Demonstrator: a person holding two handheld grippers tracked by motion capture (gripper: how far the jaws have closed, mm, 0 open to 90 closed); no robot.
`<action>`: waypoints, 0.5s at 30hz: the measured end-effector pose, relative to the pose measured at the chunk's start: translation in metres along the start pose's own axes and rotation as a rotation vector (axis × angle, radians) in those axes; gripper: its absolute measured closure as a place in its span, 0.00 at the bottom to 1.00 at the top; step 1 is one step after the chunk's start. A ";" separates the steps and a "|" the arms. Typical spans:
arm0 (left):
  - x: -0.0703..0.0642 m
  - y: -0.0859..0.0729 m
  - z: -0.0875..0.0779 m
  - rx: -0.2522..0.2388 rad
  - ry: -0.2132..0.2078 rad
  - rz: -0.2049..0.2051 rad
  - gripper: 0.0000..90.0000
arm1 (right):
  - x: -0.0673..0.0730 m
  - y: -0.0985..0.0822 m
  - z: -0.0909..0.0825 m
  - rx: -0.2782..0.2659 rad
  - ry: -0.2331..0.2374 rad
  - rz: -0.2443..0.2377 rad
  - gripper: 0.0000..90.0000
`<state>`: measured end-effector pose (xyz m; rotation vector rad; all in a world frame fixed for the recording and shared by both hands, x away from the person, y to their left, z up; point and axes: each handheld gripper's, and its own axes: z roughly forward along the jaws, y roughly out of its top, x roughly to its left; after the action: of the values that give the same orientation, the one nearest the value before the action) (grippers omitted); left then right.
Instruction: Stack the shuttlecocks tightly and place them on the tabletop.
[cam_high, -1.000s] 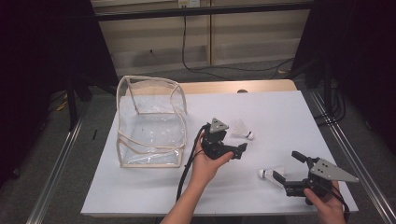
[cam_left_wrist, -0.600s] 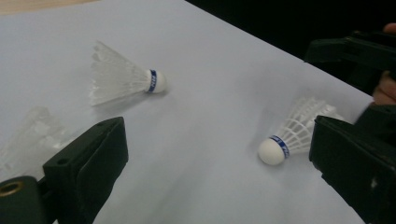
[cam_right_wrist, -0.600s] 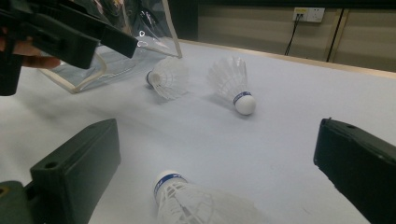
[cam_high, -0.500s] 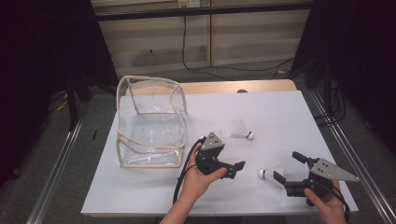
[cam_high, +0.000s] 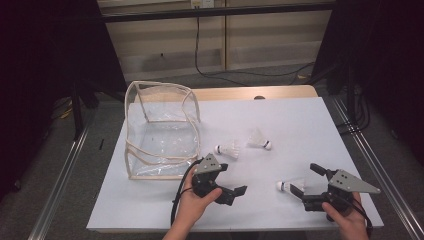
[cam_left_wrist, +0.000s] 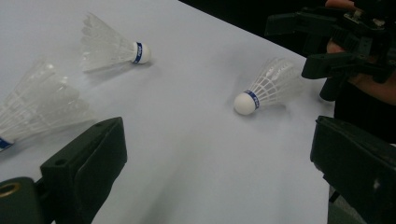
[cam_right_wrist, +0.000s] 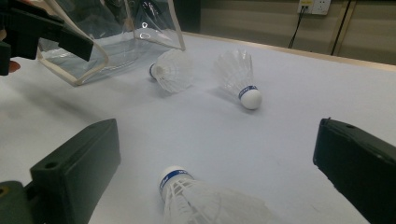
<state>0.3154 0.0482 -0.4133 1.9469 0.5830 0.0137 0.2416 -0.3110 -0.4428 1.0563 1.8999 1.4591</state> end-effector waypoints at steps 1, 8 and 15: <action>0.002 -0.002 -0.004 0.006 0.007 -0.003 0.04 | 0.000 0.000 0.000 0.000 0.001 -0.001 0.01; 0.010 -0.014 -0.026 -0.002 -0.002 -0.005 0.04 | -0.001 -0.001 -0.001 0.005 0.000 0.001 0.00; 0.021 -0.023 -0.049 -0.001 -0.007 0.000 0.04 | -0.001 0.000 -0.001 0.004 -0.002 0.006 0.01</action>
<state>0.3113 0.1064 -0.4164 1.9449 0.5784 0.0074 0.2409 -0.3126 -0.4429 1.0650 1.9008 1.4579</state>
